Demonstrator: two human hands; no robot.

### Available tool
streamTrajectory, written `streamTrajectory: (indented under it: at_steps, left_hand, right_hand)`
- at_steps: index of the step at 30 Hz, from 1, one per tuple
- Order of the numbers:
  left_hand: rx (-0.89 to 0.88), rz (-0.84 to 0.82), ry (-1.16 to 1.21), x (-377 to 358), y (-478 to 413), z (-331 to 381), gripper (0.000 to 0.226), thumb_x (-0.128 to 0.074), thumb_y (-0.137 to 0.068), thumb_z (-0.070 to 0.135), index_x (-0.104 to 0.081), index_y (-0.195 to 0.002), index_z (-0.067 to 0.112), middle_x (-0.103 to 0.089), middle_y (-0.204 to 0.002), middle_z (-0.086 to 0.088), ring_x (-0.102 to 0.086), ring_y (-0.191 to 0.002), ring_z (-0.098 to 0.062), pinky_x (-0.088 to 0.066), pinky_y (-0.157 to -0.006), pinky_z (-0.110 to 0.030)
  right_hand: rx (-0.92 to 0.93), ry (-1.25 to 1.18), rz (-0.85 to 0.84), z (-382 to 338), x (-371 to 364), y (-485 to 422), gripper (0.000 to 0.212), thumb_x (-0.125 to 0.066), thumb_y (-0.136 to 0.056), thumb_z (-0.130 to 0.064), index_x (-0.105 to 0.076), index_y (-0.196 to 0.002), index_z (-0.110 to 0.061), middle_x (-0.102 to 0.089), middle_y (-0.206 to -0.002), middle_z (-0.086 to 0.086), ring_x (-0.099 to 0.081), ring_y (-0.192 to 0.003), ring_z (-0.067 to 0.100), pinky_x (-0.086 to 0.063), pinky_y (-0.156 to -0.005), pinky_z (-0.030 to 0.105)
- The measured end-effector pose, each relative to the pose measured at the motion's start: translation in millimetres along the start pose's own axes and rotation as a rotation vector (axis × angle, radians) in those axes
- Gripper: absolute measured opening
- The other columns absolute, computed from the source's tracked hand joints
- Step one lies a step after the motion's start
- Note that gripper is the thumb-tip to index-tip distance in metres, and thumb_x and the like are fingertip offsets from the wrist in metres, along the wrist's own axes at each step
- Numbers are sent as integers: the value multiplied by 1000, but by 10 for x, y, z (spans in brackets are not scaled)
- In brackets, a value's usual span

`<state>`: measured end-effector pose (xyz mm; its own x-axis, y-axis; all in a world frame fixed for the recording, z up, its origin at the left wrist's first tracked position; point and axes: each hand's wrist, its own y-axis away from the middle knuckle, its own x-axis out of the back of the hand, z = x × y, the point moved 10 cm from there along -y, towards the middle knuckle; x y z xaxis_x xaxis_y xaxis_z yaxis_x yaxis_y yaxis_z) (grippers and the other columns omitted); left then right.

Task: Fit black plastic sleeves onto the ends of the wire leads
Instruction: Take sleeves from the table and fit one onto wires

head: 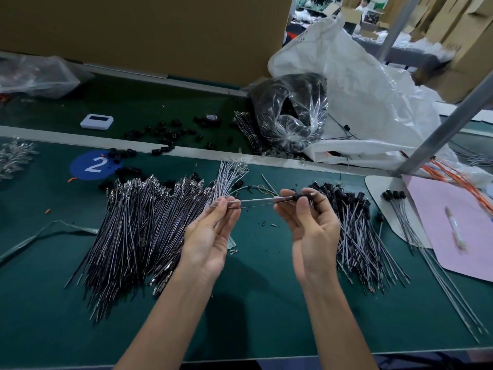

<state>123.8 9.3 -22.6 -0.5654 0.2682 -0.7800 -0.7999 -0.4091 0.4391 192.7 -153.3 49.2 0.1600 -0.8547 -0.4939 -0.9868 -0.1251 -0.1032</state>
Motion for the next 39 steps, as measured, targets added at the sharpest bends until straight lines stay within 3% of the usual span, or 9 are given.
streamTrajectory:
  at_steps: [5,8,12,16,19,24,27,34,39]
  left_hand:
    - [21,-85,-147,-23,70,-58,28,-62,-82,-2,-58,-108,7,-73,-103,-10,-71,-98,-23,-57,-87,-33]
    - [-103,-140,-348,-115,98,70,31,-63,-84,7,-62,-116,10,-72,-111,-5,-65,-106,-20,-50,-98,-35]
    - [-177,-317,-564,-420,174,90,44,-71,-72,31,-70,-112,12,-74,-109,-5,-67,-103,-20,-52,-93,-30]
    - [-174,-428,-548,-620,233,20,35,-76,-63,27,-77,-97,17,-75,-98,-9,-69,-90,-16,-55,-76,-24]
    - [-189,-428,-474,-618,217,64,25,-76,-63,23,-79,-87,18,-75,-92,-7,-68,-84,-16,-54,-73,-26]
    - [-260,-377,-406,-568,193,145,24,-75,-64,18,-78,-88,16,-76,-93,-7,-70,-88,-12,-55,-80,-21]
    - [-292,-361,-427,-554,198,136,33,-74,-67,20,-73,-100,14,-76,-96,-9,-70,-88,-12,-54,-78,-20]
    - [-288,-324,-434,-513,257,-17,28,-74,-69,20,-74,-97,16,-76,-93,-11,-71,-79,-12,-53,-61,-19]
    - [-315,-332,-473,-526,247,84,32,-78,-64,34,-79,-92,18,-76,-99,-8,-67,-88,-16,-52,-80,-30]
  right_hand:
    - [106,116,100,-125,78,-97,15,-49,-99,-7,-62,-106,-6,-72,-76,1,-68,-73,13,-56,-72,24]
    - [92,305,-5,-109,0,-150,22,-57,-94,-16,-64,-113,-8,-72,-75,1,-66,-71,12,-55,-69,21]
    - [-39,430,-249,127,-220,-80,53,-64,-83,-28,-52,-132,-15,-74,-76,4,-66,-68,12,-56,-74,26]
    - [-77,392,-309,216,-306,9,52,-68,-81,-26,-56,-130,-16,-74,-72,5,-66,-65,12,-55,-71,23]
    - [-97,376,-293,220,-289,32,52,-66,-83,-27,-56,-130,-8,-74,-73,8,-68,-66,16,-55,-67,25]
    - [-69,465,-327,183,-257,141,19,-69,-85,-8,-71,-100,-18,-75,-72,7,-71,-67,15,-54,-63,20]
    - [-22,556,-303,158,-230,153,20,-69,-85,2,-75,-83,-17,-74,-68,7,-70,-63,13,-53,-63,19]
    - [49,532,-233,83,-246,158,16,-69,-86,-1,-76,-82,-14,-72,-67,4,-65,-62,9,-51,-63,17]
    - [23,538,-227,126,-207,169,23,-71,-85,-1,-76,-79,-23,-73,-69,4,-68,-64,14,-53,-65,19]
